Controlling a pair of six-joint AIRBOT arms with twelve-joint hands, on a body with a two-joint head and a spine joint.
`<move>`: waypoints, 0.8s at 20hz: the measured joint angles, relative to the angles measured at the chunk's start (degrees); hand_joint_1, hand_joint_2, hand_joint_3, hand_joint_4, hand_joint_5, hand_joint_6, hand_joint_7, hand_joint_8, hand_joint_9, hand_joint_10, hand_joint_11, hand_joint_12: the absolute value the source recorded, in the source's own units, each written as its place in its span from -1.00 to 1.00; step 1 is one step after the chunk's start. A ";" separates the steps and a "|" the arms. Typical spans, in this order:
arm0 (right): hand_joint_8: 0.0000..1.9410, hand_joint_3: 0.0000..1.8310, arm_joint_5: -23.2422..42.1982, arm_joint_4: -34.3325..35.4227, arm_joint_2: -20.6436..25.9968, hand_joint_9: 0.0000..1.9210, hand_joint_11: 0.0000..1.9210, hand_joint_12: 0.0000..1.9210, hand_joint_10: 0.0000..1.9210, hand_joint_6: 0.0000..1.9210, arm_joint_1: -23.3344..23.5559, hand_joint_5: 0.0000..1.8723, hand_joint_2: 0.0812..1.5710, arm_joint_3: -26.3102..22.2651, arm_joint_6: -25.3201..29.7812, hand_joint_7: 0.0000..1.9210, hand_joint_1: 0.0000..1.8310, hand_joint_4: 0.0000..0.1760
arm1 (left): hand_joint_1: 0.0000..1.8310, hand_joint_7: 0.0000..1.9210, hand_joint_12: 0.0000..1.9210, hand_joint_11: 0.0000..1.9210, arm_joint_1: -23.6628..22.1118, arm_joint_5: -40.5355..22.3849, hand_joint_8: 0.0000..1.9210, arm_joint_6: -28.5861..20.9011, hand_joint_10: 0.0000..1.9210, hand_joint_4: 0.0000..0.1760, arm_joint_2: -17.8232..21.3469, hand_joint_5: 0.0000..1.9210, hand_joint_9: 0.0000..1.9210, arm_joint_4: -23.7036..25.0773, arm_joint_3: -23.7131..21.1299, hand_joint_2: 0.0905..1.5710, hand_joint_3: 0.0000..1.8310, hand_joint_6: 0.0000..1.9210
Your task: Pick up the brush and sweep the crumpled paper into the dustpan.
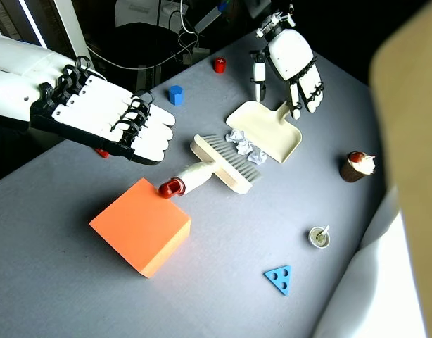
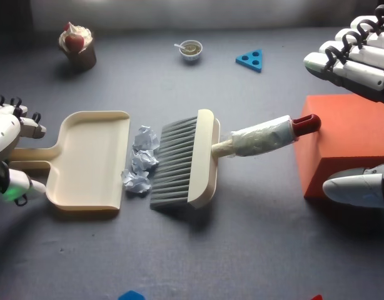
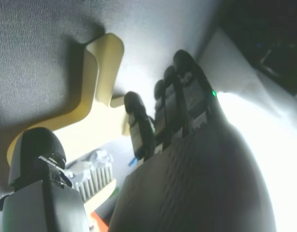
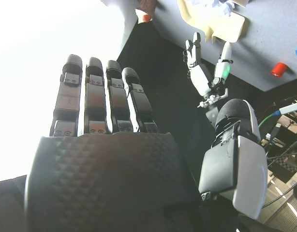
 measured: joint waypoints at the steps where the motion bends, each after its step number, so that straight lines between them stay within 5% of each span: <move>1: -1.00 -0.99 0.02 0.00 0.00 -0.85 -0.86 -1.00 -1.00 -1.00 0.00 -0.93 0.22 0.00 0.00 -0.86 -1.00 -1.00 | -0.26 -0.78 -0.74 -0.83 0.20 0.00 -0.99 -0.44 -0.99 0.25 -0.24 -0.53 -0.80 0.07 0.04 0.27 -1.00 -0.99; 8: -1.00 -1.00 0.00 0.00 0.00 -0.85 -0.84 -0.99 -1.00 -0.99 0.00 -0.89 0.22 0.00 -0.04 -0.86 -1.00 -1.00 | -0.29 -0.76 -0.72 -0.84 1.05 -0.22 -0.99 -1.22 -0.99 0.43 -1.57 -0.49 -0.80 0.07 1.46 0.27 -1.00 -0.99; 14: -0.99 -1.00 0.00 0.02 0.00 -0.84 -0.84 -0.99 -0.99 -0.99 0.00 -0.90 0.23 0.00 -0.04 -0.85 -1.00 -1.00 | -0.24 -0.65 -0.62 -0.82 1.40 -0.59 -0.99 -1.64 -0.99 0.18 -2.80 -0.36 -0.71 0.04 1.99 0.25 -1.00 -0.99; 15: -0.99 -0.99 0.00 0.02 -0.02 -0.83 -0.85 -0.99 -0.99 -0.99 0.00 -0.90 0.24 0.00 -0.07 -0.85 -1.00 -1.00 | -0.07 -0.56 -0.59 -0.76 1.40 -0.61 -0.99 -1.66 -0.99 -0.44 -2.84 -0.14 -0.62 0.07 1.99 0.29 -1.00 -0.97; 16: -0.99 -0.99 0.00 0.00 -0.02 -0.83 -0.85 -0.99 -0.99 -0.99 0.00 -0.90 0.25 0.00 -0.07 -0.84 -1.00 -1.00 | 0.10 -0.49 -0.61 -0.73 1.38 -0.74 -0.99 -1.75 -0.99 0.90 -2.84 0.01 -0.58 0.09 1.99 0.37 -1.00 -0.03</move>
